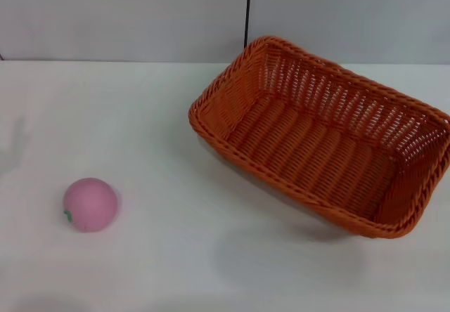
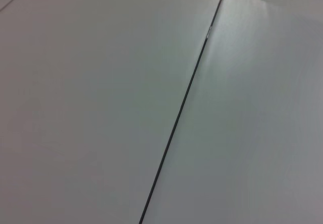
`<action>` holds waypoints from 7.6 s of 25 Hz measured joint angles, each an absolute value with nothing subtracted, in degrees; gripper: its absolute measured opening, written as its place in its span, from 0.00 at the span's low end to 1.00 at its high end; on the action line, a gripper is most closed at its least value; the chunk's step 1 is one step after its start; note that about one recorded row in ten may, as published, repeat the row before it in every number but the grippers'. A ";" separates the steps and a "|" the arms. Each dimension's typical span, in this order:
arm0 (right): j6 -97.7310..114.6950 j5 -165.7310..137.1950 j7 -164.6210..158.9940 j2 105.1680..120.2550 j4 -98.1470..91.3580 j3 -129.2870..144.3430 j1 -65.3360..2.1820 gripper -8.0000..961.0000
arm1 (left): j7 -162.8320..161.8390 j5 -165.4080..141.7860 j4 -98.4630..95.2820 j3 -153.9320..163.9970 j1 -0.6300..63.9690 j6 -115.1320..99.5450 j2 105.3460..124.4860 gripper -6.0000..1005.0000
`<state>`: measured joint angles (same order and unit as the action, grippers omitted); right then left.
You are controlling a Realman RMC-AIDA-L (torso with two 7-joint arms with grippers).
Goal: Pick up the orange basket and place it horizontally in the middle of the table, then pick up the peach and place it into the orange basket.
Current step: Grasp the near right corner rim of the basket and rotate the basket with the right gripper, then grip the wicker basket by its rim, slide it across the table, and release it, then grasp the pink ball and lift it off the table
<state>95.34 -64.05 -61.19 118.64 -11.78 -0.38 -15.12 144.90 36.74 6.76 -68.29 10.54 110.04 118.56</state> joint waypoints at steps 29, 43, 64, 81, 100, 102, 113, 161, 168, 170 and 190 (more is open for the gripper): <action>99.30 -90.60 -98.47 112.80 -50.46 15.61 -17.42 0.57 | 144.33 36.20 6.63 -66.61 10.00 110.48 118.39 0.84; 109.34 -116.94 -122.27 108.84 -70.73 17.79 -28.88 0.61 | 144.31 36.21 6.58 -65.39 10.79 109.65 118.39 0.83; 107.52 -142.99 -127.86 106.10 -68.68 35.89 -43.31 0.77 | 144.22 36.21 6.28 -63.94 10.44 109.02 118.48 0.81; 98.28 -146.78 -127.72 107.06 -58.49 46.41 -43.55 0.77 | 143.49 36.21 6.49 -63.41 9.78 109.18 118.57 0.80; 89.35 -149.44 -125.35 109.31 -49.78 50.43 -43.82 0.58 | 143.43 36.21 6.34 -63.46 10.20 108.65 118.47 0.79; 89.40 -149.40 -125.31 109.32 -49.82 50.36 -43.82 0.49 | 143.43 36.21 6.34 -63.46 10.20 108.59 118.47 0.78; 90.71 -146.70 -123.26 110.03 -56.97 47.64 -41.71 0.22 | 143.43 36.44 6.66 -63.49 10.14 108.52 118.47 0.78; 94.29 -122.73 -84.83 108.69 -41.64 44.89 -45.41 0.21 | 143.44 36.51 6.68 -63.46 10.50 108.01 118.56 0.74; 93.14 -122.57 -84.86 108.72 -41.78 44.42 -45.44 0.24 | 143.44 36.22 6.77 -63.03 10.40 108.11 118.57 0.74; 92.92 -122.47 -85.01 108.72 -41.92 44.29 -45.44 0.28 | 143.44 36.20 6.77 -62.43 10.15 108.45 118.57 0.74; 89.45 -78.90 -70.57 118.37 -41.42 32.04 -21.20 0.40 | 144.13 36.14 -2.31 -51.45 12.18 107.91 118.05 0.72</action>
